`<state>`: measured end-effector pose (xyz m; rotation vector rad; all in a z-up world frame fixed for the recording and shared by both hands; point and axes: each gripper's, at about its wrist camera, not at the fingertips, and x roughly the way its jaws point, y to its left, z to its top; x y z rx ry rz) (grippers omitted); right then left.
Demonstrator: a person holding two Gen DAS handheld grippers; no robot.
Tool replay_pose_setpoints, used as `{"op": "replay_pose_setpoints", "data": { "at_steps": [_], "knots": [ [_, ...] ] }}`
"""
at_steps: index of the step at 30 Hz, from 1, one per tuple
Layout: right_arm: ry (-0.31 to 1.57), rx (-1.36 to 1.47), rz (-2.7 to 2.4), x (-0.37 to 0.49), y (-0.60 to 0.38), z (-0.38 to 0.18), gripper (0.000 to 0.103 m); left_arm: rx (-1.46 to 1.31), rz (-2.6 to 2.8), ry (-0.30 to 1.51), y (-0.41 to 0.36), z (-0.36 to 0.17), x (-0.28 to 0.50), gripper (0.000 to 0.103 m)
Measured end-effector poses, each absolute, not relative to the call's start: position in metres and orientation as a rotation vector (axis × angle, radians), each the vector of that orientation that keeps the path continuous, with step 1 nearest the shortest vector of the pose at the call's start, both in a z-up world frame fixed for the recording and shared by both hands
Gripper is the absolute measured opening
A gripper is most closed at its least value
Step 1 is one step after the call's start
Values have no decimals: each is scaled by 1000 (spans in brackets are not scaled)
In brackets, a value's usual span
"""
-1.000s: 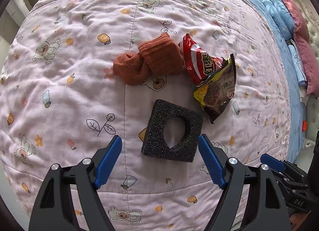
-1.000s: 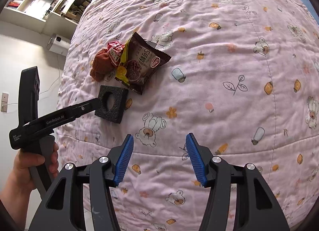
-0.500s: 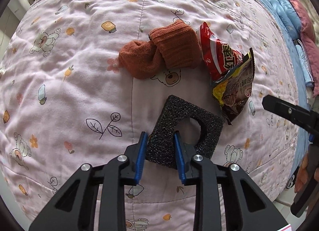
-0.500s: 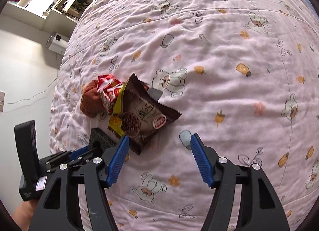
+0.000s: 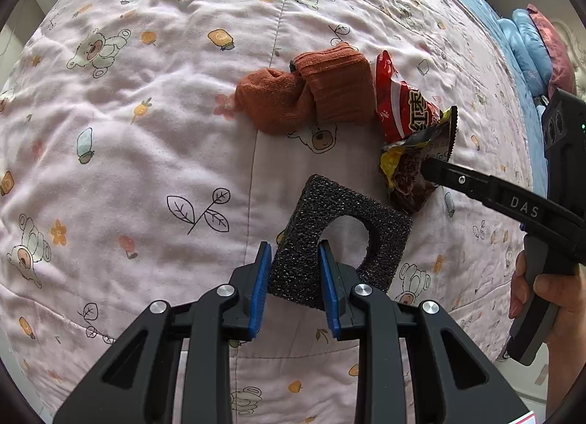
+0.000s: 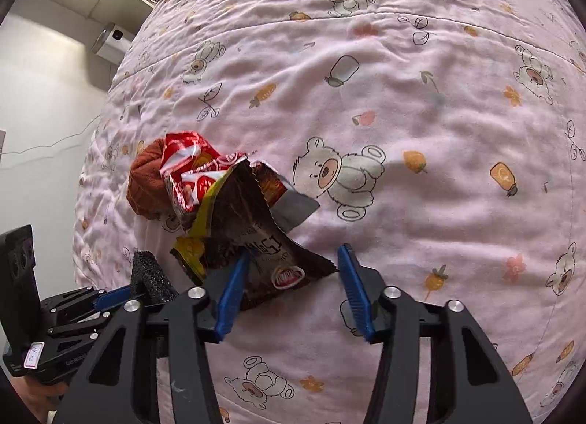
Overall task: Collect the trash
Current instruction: 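Grasp the black foam square with left tool while right tool grasps chocolate snack bag, then carry the foam square and snack bag over the bin and open both tools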
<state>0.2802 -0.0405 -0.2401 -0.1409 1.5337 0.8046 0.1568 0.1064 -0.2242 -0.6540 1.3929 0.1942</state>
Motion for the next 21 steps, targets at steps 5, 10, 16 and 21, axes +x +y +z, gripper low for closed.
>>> {"op": "replay_pose_setpoints", "data": {
  "at_steps": [5,10,16,21],
  "knots": [
    [1532,-136,835,260,-50,-229,15,-692,187,1385,105,-221,154,27],
    [1535,-73,826,239,-71,-209,10,-703,168,1374,98,-210,146,27],
    [1535,-4,777,211,-102,-188,10,-705,138,1364,91,-192,123,27],
    [1522,69,720,185,-131,-167,10,-670,95,1370,79,-177,99,27]
  ]
}}
